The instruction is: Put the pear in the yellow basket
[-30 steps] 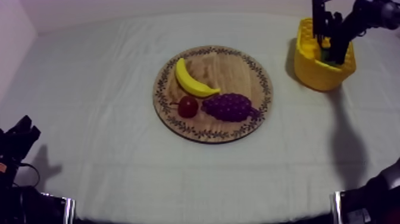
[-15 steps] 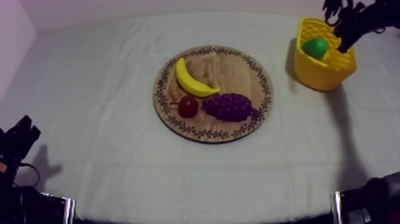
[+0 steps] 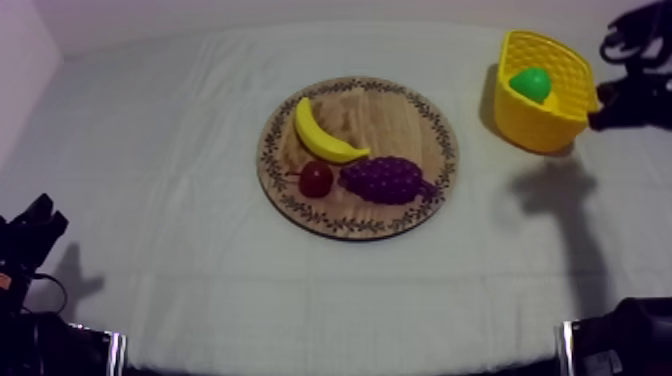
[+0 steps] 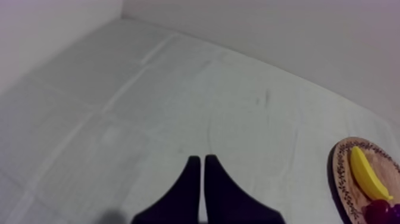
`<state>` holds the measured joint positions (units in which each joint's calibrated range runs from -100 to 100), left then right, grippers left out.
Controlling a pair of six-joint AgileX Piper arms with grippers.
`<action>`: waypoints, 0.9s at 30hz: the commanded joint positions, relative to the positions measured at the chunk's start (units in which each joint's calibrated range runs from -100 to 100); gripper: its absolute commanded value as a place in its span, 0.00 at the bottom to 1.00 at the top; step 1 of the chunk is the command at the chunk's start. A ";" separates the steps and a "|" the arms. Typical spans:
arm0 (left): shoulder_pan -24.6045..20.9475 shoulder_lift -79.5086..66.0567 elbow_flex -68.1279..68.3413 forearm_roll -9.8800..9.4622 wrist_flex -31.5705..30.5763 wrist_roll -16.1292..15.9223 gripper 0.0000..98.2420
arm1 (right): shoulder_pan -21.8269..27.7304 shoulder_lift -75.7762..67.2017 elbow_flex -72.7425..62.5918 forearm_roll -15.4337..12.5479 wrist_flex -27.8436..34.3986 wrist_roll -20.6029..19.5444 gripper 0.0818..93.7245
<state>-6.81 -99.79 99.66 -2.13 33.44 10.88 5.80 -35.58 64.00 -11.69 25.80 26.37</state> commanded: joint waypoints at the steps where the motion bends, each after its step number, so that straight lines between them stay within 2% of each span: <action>1: -0.03 -0.04 0.00 0.01 0.03 -0.01 0.00 | -0.13 -13.80 11.44 1.34 0.85 -3.73 0.01; 12: -0.03 -0.04 0.00 0.01 0.03 -0.01 0.00 | -0.33 -44.65 30.85 5.66 6.77 -11.79 0.03; 22: -0.03 -0.04 0.00 0.01 0.03 -0.01 0.00 | -1.81 -58.96 34.00 8.96 16.99 -18.67 0.01; 25: -0.03 -0.04 0.00 0.01 0.03 -0.01 0.00 | -1.77 -59.70 34.26 9.79 16.98 -21.77 0.01; 27: -0.03 -0.04 0.00 0.01 0.03 -0.03 0.00 | -1.76 -59.90 35.01 9.99 14.16 -21.95 0.01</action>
<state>-6.81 -99.79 99.66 -2.13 33.48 10.88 4.01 -95.54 98.74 -1.68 43.20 5.36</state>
